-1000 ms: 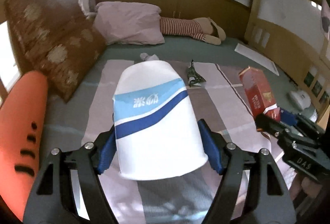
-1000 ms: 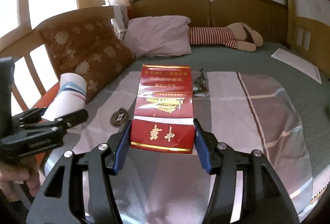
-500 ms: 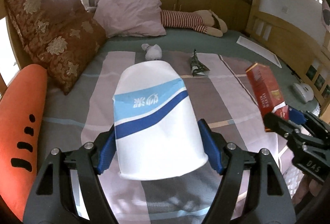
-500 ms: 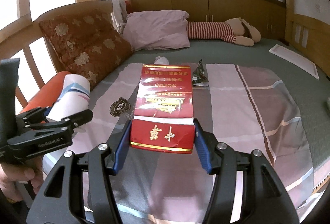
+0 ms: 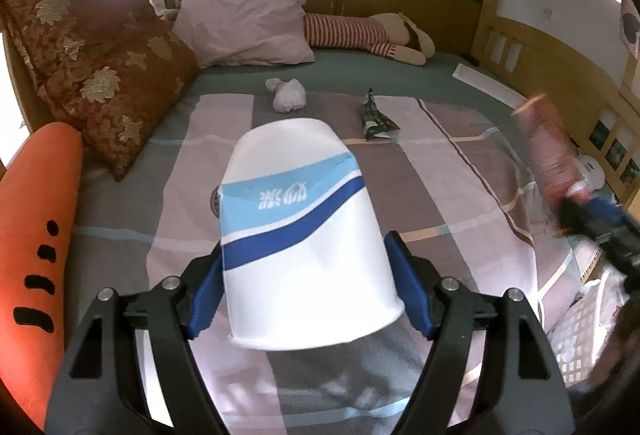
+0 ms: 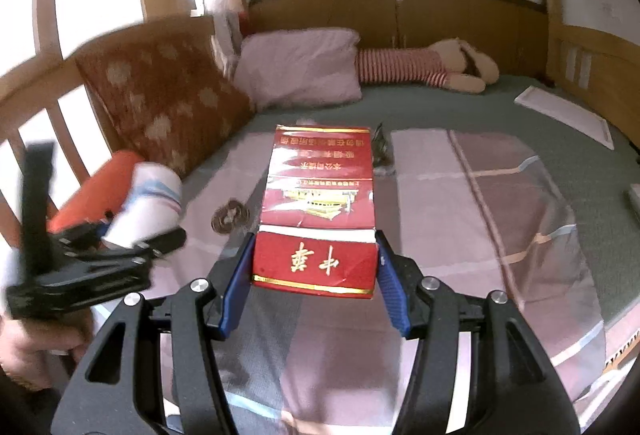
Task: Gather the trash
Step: 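Lift the red box and paper cup off the bed, then carry both to the bin and open both tools over it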
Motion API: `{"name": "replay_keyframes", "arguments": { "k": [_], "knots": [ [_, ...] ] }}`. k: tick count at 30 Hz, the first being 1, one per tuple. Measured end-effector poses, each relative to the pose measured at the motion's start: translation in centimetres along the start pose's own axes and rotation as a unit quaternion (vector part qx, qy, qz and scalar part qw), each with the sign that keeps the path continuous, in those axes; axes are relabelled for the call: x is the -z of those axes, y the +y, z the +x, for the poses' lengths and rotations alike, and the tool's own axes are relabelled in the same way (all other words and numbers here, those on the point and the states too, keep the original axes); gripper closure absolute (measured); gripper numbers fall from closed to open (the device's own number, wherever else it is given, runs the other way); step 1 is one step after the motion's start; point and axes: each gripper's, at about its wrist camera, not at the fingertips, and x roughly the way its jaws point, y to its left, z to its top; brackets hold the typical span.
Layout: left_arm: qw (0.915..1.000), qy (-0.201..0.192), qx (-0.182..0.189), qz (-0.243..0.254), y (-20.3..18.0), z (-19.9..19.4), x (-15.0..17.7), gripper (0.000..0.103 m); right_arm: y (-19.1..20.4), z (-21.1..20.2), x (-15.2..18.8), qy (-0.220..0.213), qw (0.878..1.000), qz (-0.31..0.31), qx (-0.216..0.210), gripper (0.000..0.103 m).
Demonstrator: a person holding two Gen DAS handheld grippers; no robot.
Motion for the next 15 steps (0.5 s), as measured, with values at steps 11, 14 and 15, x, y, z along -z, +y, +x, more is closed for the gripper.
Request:
{"name": "replay_keyframes", "arguments": {
  "k": [11,14,15],
  "knots": [
    [0.9917,0.023,0.108,0.066,-8.5,-0.7,0.3,0.027,-17.6,-18.8,10.9,0.005,0.976,0.105,0.188,0.046],
    [0.9800,0.032,0.155,0.121,-15.2,-1.7,0.8,0.027,-21.8,-20.0,15.3,0.060,0.962,0.157,0.214,0.024],
    [0.9756,0.036,0.172,0.131,-17.2,-2.1,0.9,0.027,-23.2,-20.7,16.5,0.066,0.953,0.183,0.231,0.023]
  ]
}}
